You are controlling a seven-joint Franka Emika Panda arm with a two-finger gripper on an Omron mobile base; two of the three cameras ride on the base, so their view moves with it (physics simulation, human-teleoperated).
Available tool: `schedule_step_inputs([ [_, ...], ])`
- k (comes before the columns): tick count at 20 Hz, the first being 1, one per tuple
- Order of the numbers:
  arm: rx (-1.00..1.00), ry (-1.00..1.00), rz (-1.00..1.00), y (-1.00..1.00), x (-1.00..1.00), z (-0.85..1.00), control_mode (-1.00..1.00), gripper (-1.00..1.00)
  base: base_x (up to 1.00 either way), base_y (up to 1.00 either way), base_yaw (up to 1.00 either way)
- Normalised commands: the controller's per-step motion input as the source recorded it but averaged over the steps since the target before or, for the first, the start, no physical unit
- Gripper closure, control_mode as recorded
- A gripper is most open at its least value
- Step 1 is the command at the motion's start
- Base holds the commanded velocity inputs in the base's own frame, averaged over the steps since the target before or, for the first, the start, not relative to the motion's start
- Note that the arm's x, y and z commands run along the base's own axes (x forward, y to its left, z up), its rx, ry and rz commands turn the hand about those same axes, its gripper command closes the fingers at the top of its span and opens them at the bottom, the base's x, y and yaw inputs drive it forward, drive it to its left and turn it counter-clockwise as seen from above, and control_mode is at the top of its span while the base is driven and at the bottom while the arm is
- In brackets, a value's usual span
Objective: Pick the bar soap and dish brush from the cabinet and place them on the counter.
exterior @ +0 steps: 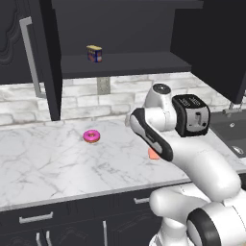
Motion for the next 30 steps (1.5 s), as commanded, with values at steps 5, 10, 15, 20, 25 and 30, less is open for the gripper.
schedule_step_inputs([
  [5, 0.00, 0.14, 0.03, 0.08, 0.11, -0.47, -1.00, 1.00, 0.00, 0.00, 0.00],
  [10, -0.04, 0.03, 0.02, 0.16, 0.17, -0.44, -1.00, 1.00, 0.00, 0.00, 0.00],
  [15, -0.01, 0.00, 0.02, 0.10, 0.16, -0.45, -1.00, 1.00, 0.00, 0.00, 0.00],
  [20, 0.00, 0.02, 0.02, 0.01, 0.14, -0.47, -1.00, 1.00, 0.00, 0.00, 0.00],
  [25, 0.00, 0.02, 0.02, 0.01, 0.08, -0.36, -1.00, 1.00, 0.00, 0.00, 0.00],
  [30, 0.00, 0.00, 0.02, 0.01, 0.01, -0.23, -1.00, 1.00, 0.00, 0.00, 0.00],
])
